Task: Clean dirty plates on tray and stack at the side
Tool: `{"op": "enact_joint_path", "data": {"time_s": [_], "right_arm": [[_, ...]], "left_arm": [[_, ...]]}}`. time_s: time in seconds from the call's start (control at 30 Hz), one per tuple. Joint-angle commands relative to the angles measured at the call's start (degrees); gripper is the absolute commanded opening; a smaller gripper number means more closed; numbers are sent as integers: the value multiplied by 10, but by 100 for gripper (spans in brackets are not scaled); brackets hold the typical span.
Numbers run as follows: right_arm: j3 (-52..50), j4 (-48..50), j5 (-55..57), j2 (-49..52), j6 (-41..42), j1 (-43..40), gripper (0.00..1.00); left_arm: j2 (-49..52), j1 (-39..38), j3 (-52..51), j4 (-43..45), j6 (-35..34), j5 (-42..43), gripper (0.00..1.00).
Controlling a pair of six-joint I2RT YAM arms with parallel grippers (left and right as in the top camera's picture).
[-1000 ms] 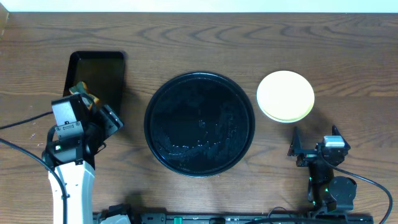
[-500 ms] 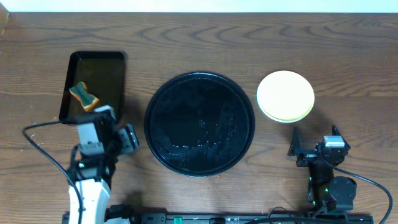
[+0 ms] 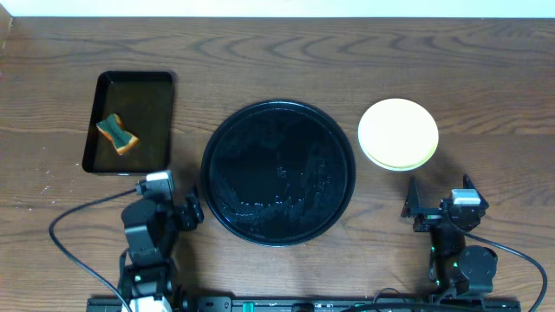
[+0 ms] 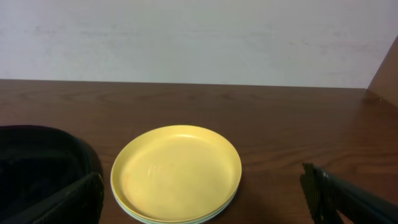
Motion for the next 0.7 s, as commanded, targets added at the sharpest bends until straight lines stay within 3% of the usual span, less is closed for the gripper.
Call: {"op": "enact_joint_path", "data": {"time_s": [0.0,0.67], "right_arm": [[-1,-2,4,-4,-4,-5,99],[-1,-2,4,-4,-4,-5,99]], "left_arm": [[-50,-2,-21,11,7,8,79],[-272,-2,-68,-6,15,22,79]]}}
